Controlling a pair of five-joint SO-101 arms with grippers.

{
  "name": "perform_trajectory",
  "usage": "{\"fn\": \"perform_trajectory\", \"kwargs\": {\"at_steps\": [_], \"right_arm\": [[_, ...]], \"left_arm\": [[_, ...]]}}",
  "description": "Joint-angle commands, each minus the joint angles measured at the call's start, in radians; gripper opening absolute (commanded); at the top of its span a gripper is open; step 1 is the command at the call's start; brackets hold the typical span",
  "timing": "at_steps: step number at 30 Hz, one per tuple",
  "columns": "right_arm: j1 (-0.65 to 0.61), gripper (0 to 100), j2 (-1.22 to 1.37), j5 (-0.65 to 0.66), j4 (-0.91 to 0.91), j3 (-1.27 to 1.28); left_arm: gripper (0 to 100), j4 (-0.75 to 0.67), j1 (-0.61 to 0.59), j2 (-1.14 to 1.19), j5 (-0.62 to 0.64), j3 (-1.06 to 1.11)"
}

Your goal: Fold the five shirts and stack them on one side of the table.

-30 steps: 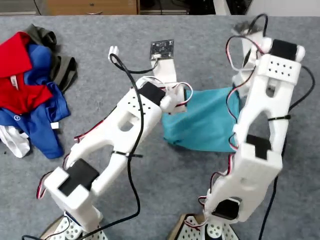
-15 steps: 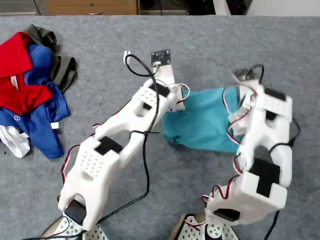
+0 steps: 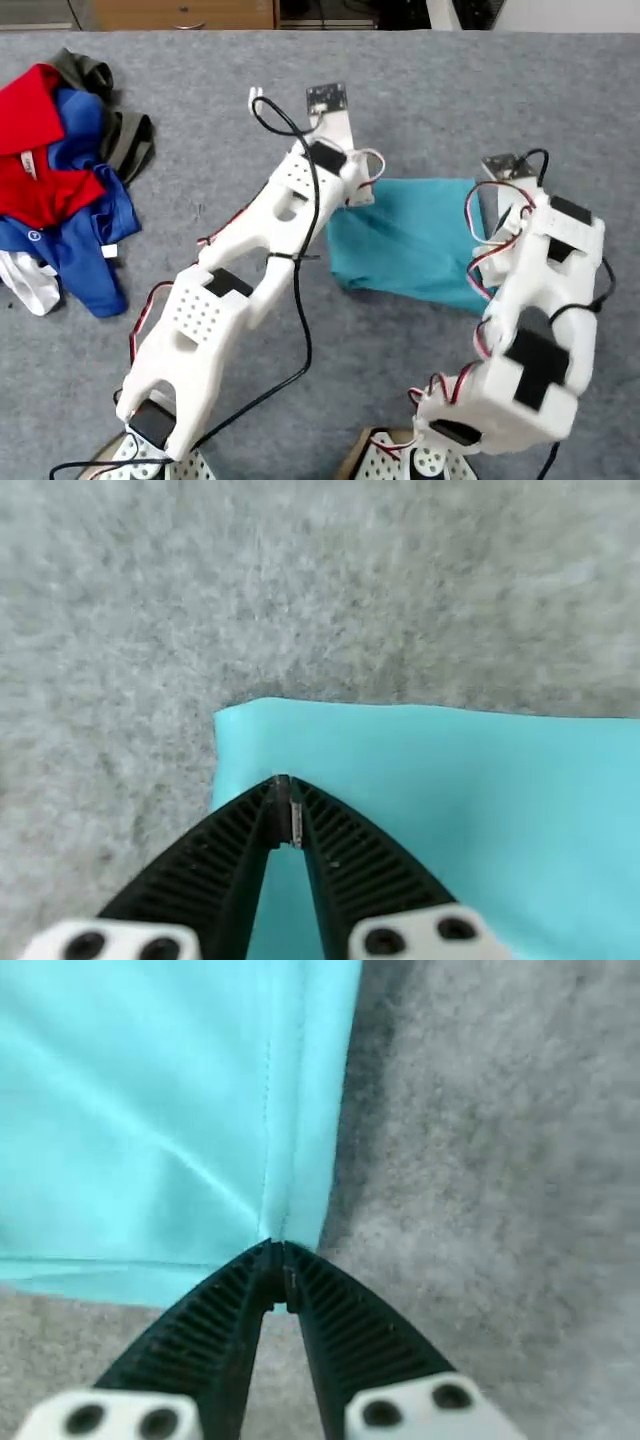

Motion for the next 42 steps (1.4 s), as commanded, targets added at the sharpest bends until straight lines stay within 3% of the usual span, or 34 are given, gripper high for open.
{"fn": "perform_trajectory", "kwargs": {"at_steps": [1, 9, 18, 22, 26, 30, 33, 37, 42], "right_arm": [[-0.022, 0.5, -0.174, 0.008, 0.072, -0.064], [-0.016, 0.5, -0.266, 0.011, 0.183, -0.090], [0.015, 0.5, -0.335, 0.012, 0.292, -0.088], [0.101, 0.5, -0.394, 0.012, 0.364, -0.084], [0.153, 0.5, -0.433, 0.012, 0.400, -0.025], [0.160, 0.5, -0.466, 0.006, 0.468, 0.002], [0.156, 0.6, -0.470, -0.012, 0.474, 0.002], [0.145, 8.6, -0.433, -0.176, 0.430, 0.004], [0.031, 13.3, -0.326, -0.397, 0.394, 0.030]], "left_arm": [[2, 0.146, -0.008, -0.015, 0.005, -0.212], [2, 0.571, 0.061, -0.004, -0.110, -0.512], [2, 0.582, 0.146, -0.036, -0.172, -0.374], [2, 0.582, 0.155, -0.197, -0.209, -0.278], [2, 0.580, 0.143, -0.421, -0.256, -0.048], [2, 0.563, 0.044, -0.668, -0.270, 0.189], [2, 0.493, -0.048, -0.857, -0.377, 0.388], [2, 0.361, -0.213, -1.107, -0.491, 0.687], [2, 0.196, -0.488, -1.402, -0.460, 1.014]]}}
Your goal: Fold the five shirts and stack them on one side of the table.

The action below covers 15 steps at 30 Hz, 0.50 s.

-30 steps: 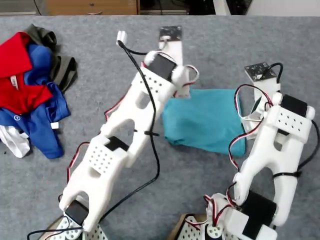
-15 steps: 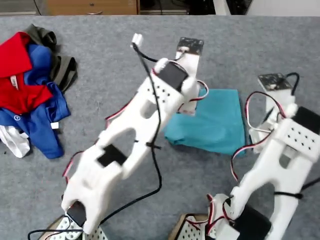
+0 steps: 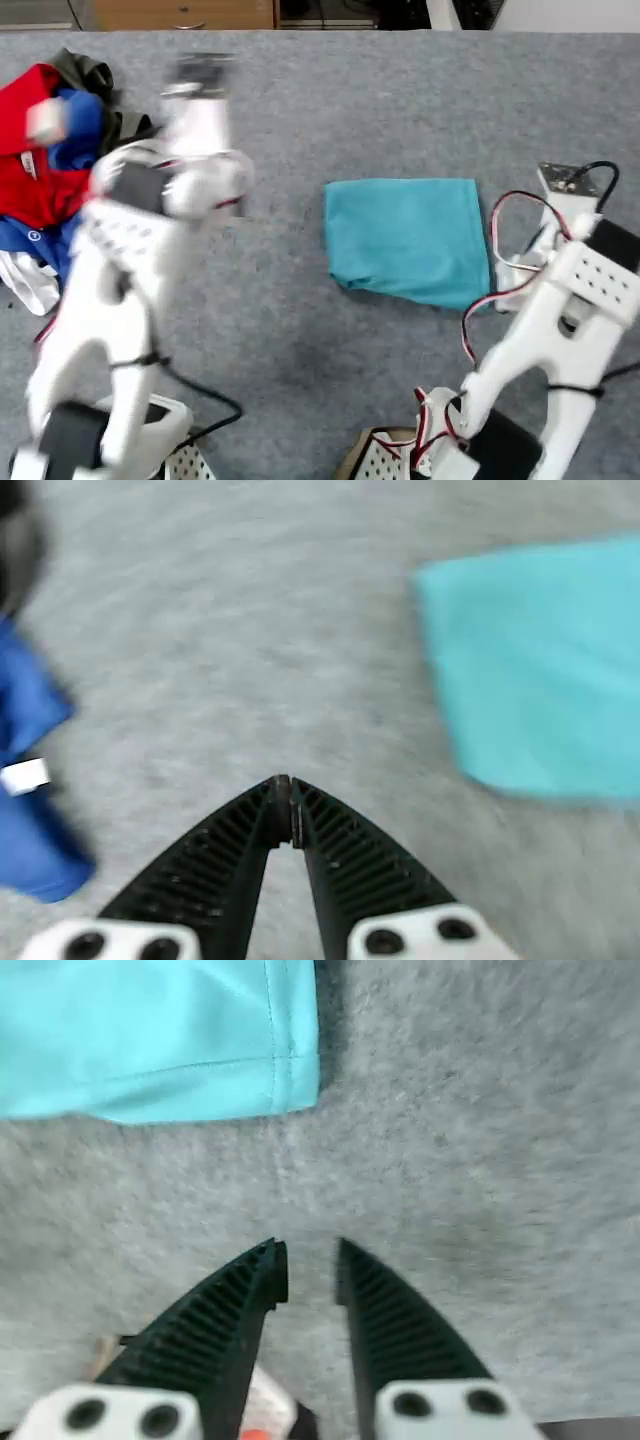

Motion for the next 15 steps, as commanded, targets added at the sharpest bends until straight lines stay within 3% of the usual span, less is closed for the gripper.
{"fn": "perform_trajectory", "kwargs": {"at_steps": [1, 9, 15], "right_arm": [[-0.093, 13.3, 0.064, -0.167, -0.074, 0.027], [-0.232, 13.5, 0.188, -0.678, -0.308, 0.094], [-0.236, 28.2, 0.219, -0.784, -0.374, 0.097]], "left_arm": [[2, -0.107, -0.163, -0.234, -0.017, 0.235], [2, -0.144, -0.290, -0.529, -0.083, 0.549], [2, -0.141, -0.336, -0.591, -0.078, 0.578]]}}
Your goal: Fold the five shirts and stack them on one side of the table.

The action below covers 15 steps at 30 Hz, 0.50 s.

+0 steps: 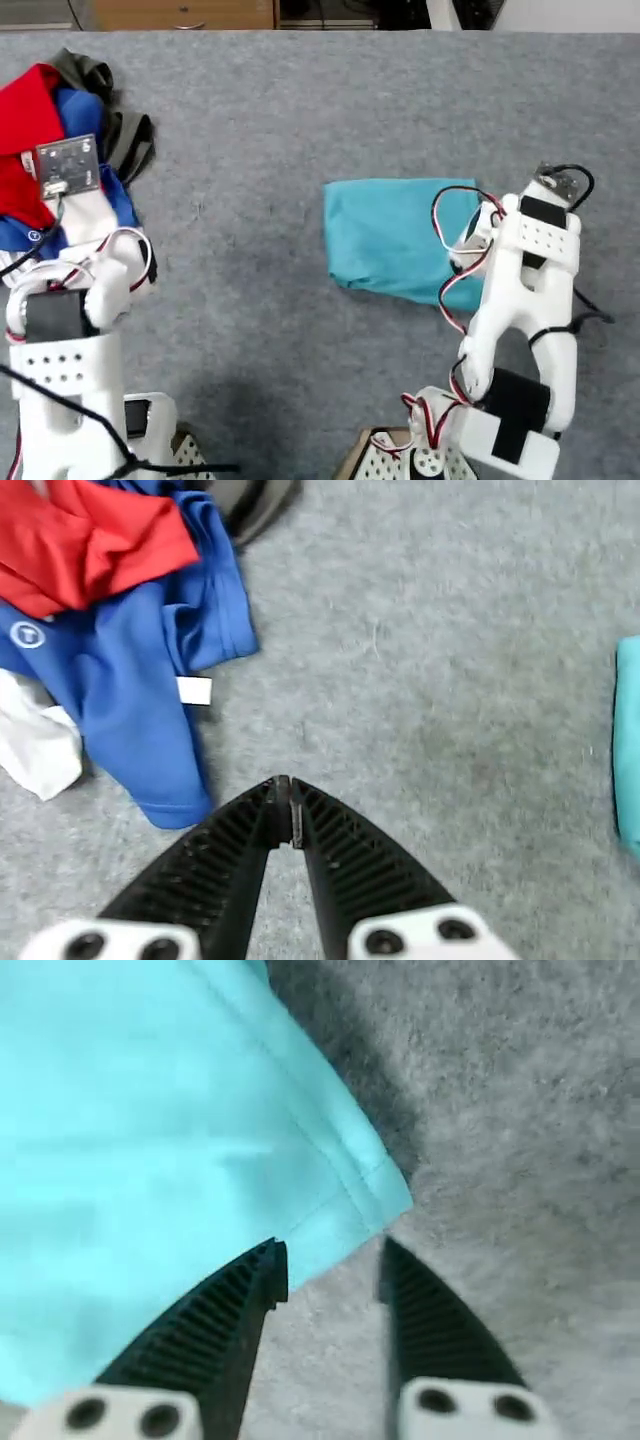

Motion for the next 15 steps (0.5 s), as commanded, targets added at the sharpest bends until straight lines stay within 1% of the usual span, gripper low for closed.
{"fn": "perform_trajectory", "kwargs": {"at_steps": [1, 3, 7, 9, 13, 15], "right_arm": [[-0.027, 30.8, 0.007, -0.048, -0.028, -0.001], [-0.044, 33.0, 0.022, -0.057, -0.034, -0.002], [-0.087, 30.5, 0.093, -0.058, -0.112, -0.002], [-0.091, 29.1, 0.137, -0.080, -0.153, -0.005], [-0.090, 28.1, 0.236, -0.098, -0.265, -0.010], [-0.094, 28.1, 0.285, -0.098, -0.313, -0.010]], "left_arm": [[2, -0.011, -0.020, -0.027, -0.005, -0.003], [2, -0.014, -0.020, -0.027, -0.005, 0.000], [2, -0.015, -0.018, -0.027, -0.005, 0.003], [2, -0.008, -0.021, -0.027, -0.005, -0.005], [2, 0.092, -0.021, -0.027, -0.009, -0.091], [2, 0.098, -0.021, -0.025, -0.009, -0.098]]}}
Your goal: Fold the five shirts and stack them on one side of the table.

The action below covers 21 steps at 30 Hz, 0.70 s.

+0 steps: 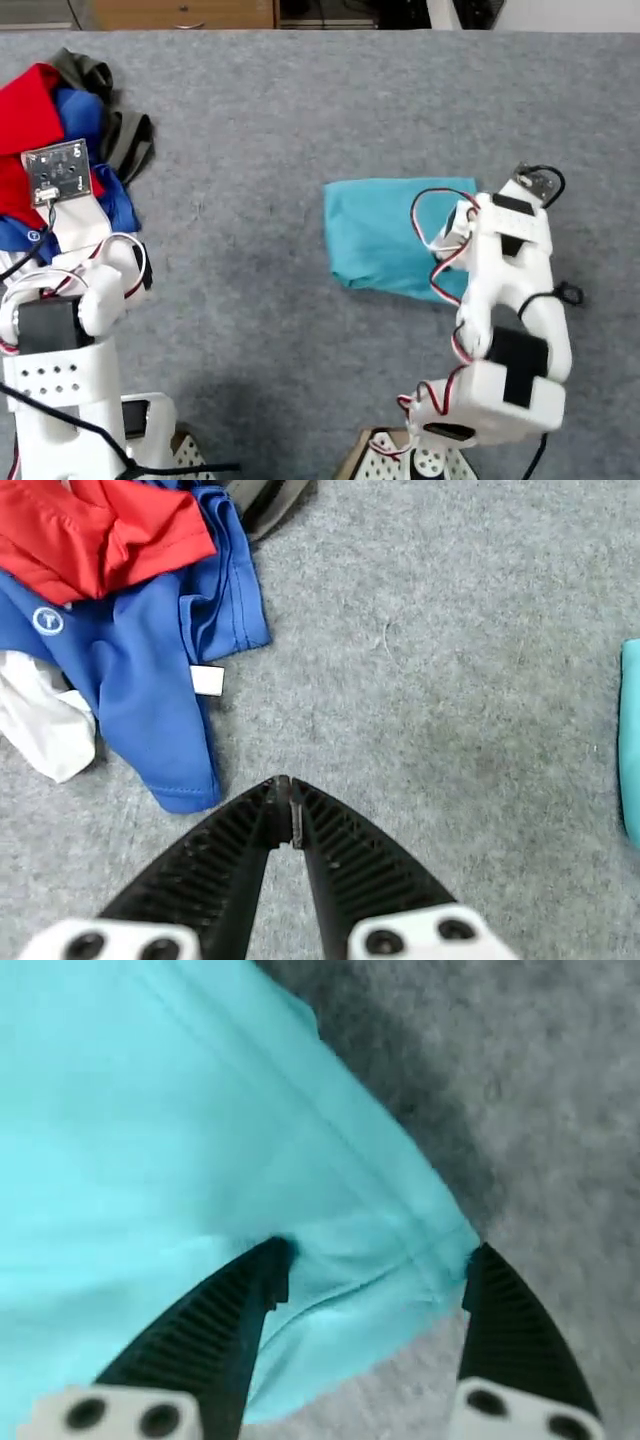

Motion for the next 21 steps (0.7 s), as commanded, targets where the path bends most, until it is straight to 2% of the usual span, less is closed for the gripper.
{"fn": "perform_trajectory", "kwargs": {"at_steps": [1, 6, 12, 21], "right_arm": [[-0.019, 28.1, 0.065, -0.017, -0.091, -0.012], [-0.019, 25.5, 0.110, -0.015, -0.115, -0.012], [-0.016, 5.8, 0.111, -0.008, -0.112, -0.012], [-0.008, 2.1, 0.107, -0.006, -0.109, -0.012]], "left_arm": [[2, 0.021, -0.009, -0.005, -0.009, -0.060], [2, 0.018, -0.009, -0.005, -0.009, -0.031], [2, 0.018, -0.009, -0.005, -0.009, -0.003], [2, 0.020, -0.009, -0.005, -0.009, -0.002]]}}
